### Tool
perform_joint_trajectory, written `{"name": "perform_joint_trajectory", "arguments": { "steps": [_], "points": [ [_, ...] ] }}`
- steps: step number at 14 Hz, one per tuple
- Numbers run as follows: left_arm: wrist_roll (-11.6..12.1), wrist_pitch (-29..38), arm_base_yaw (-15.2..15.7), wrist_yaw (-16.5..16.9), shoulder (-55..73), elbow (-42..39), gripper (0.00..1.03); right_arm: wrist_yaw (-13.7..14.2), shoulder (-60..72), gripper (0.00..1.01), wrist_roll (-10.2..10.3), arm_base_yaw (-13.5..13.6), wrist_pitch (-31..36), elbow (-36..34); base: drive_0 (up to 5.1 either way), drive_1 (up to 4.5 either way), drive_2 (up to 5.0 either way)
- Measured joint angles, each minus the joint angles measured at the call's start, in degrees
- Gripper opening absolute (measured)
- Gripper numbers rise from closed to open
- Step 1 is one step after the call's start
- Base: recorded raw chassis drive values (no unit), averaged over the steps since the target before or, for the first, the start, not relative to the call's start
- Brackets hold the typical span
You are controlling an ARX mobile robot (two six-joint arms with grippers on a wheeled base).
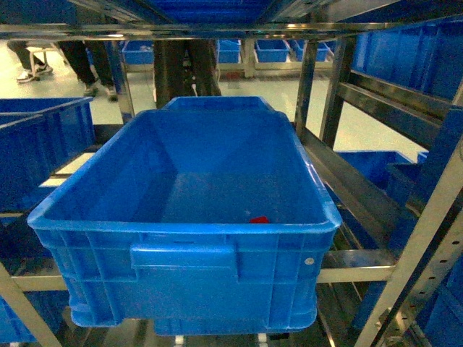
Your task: Pick red block from blue box to shelf
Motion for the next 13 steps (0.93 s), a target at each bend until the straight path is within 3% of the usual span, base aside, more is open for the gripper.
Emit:
{"name": "perform_joint_trajectory", "arguments": {
  "steps": [2, 5, 6, 9, 13],
  "points": [
    [0.00, 0.00, 0.00, 0.02, 0.00, 0.00, 0.98, 0.00, -2.51, 0.02, 0.00, 0.00, -1.99, 0.00, 0.0, 0.00, 0.0],
    [0.00, 0.00, 0.00, 0.02, 0.00, 0.00, 0.98, 0.02, -13.16, 0.02, 0.02, 0.00, -14.82, 0.07, 0.0, 0.00, 0.0],
    [-0.02, 0.00, 0.00, -0.07, 0.00, 0.00, 0.98, -0.02, -18.38, 0.12, -0.02, 0.00, -19.28, 0.07, 0.0, 0.00, 0.0],
    [0.00, 0.00, 0.00, -0.04, 0.00, 0.00, 0.98, -0.09, -18.95, 0.52, 0.00, 0.00, -18.95, 0.04, 0.0, 0.00, 0.0],
    [0.00, 0.04, 0.00, -0.02, 0.00, 0.00, 0.98, -0.09, -18.95, 0.66, 0.00, 0.00, -19.26, 0.04, 0.0, 0.00, 0.0]
  ]
}}
